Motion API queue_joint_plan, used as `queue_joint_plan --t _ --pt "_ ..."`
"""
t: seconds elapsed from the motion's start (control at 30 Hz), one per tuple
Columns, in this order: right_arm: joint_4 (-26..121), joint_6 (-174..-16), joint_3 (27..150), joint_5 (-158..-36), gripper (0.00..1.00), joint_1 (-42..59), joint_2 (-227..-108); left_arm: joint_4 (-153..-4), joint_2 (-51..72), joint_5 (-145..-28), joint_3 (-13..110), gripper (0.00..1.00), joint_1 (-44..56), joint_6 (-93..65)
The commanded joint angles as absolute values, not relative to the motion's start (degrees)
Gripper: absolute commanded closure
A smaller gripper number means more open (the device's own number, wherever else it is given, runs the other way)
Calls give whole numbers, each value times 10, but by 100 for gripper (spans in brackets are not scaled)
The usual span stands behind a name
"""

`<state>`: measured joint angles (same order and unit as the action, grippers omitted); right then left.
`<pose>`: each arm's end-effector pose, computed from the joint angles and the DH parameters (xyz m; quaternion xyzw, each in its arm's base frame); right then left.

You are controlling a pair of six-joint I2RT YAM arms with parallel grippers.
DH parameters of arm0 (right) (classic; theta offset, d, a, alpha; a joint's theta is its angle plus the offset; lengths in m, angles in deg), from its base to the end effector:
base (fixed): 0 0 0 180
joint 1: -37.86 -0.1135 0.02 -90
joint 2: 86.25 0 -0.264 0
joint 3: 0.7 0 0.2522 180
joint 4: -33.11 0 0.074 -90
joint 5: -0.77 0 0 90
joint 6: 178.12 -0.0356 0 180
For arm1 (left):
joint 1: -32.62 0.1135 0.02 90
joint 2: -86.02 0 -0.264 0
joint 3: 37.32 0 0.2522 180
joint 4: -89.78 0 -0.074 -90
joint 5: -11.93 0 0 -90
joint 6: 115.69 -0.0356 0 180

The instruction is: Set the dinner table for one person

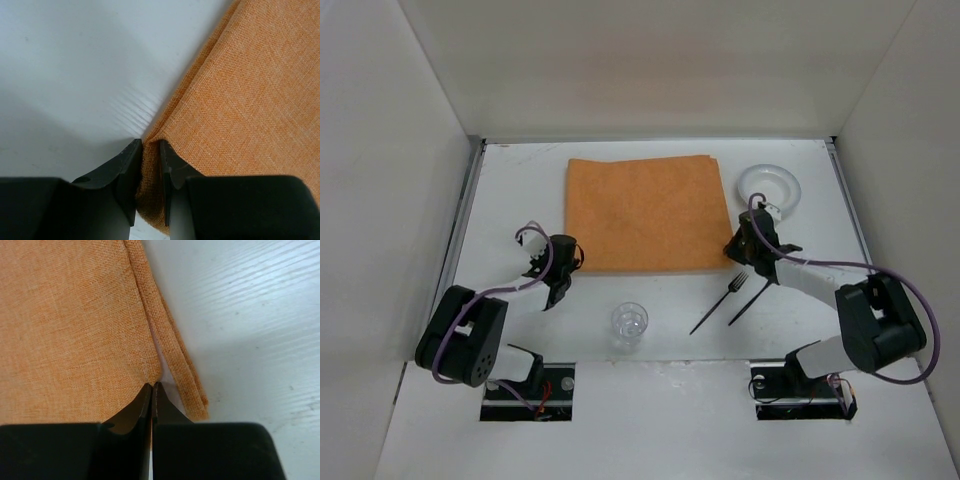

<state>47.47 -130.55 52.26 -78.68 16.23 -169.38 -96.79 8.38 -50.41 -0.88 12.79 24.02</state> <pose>0.2666 0.0987 0.1724 0.2007 0.8969 0.1322 0.3712 0.2315 -0.0659 0.1453 -0.3290 0.8021 -0.0834 0.4913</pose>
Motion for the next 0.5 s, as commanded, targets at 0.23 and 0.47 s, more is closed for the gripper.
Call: queue_joint_plan --t 0.23,0.47 --pt "447 -1318 464 -775 100 186 -1638 -935 164 -514 -51 91 109 255" --pt "452 -1323 458 -772 97 186 -1611 -880 235 -513 -72 84 117 248"
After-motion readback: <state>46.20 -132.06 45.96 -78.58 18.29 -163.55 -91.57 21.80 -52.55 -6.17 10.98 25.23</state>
